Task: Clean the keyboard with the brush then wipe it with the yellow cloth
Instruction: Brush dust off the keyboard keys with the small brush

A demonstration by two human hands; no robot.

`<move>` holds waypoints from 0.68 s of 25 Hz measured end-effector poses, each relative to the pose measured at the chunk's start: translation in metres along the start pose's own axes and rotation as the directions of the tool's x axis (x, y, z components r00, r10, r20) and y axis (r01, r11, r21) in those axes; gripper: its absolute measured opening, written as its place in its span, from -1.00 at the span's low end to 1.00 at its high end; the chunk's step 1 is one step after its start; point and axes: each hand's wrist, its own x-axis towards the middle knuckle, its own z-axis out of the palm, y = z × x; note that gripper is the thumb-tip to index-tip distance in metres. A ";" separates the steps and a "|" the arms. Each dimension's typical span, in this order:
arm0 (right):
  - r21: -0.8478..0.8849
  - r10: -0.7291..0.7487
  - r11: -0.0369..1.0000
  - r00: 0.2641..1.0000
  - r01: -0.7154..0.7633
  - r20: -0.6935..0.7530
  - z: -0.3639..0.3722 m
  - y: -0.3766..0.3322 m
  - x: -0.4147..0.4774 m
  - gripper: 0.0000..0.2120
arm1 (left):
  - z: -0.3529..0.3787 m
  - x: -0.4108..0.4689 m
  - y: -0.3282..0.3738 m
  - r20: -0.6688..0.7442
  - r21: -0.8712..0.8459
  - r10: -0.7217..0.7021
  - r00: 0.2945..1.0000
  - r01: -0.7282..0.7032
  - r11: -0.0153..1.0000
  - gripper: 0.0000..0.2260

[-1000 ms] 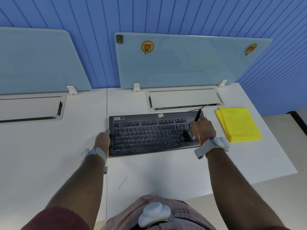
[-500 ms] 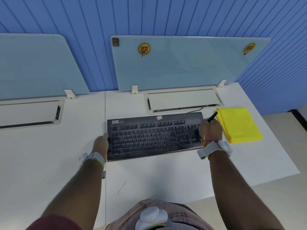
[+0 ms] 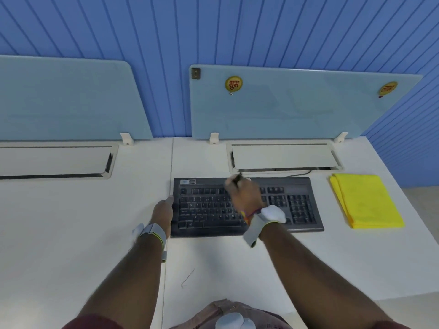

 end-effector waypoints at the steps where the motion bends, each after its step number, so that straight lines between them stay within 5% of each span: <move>1: 0.110 -0.029 0.994 0.998 0.022 0.060 0.012 -0.020 -0.002 -0.65 | 0.000 -0.004 0.001 0.002 -0.002 -0.001 1.000 0.001 1.000 -0.55; 3: 0.292 -0.006 0.956 1.000 0.003 0.008 0.023 -0.043 0.001 -0.76 | 0.001 -0.010 0.001 0.018 -0.019 0.002 1.000 -0.002 1.000 -0.56; 6: 0.142 -0.094 0.984 0.987 0.113 -0.131 0.036 -0.053 0.005 -0.77 | -0.007 -0.009 -0.003 0.077 -0.051 -0.006 0.997 0.010 0.999 -0.54; 9: 0.128 -0.113 0.988 0.966 0.085 0.233 0.051 -0.063 -0.001 -0.74 | -0.010 -0.003 -0.006 0.081 -0.074 -0.021 0.996 0.027 0.997 -0.48; 13: 0.111 -0.248 0.966 0.960 0.234 0.132 0.053 -0.074 -0.007 -0.78 | -0.004 -0.014 0.002 0.067 -0.124 -0.056 0.996 0.064 0.990 -0.48; 17: 0.104 -0.159 0.986 0.894 0.127 0.419 0.047 -0.071 -0.028 -0.79 | -0.003 0.026 -0.016 0.017 -0.103 -0.082 0.997 0.083 0.991 -0.28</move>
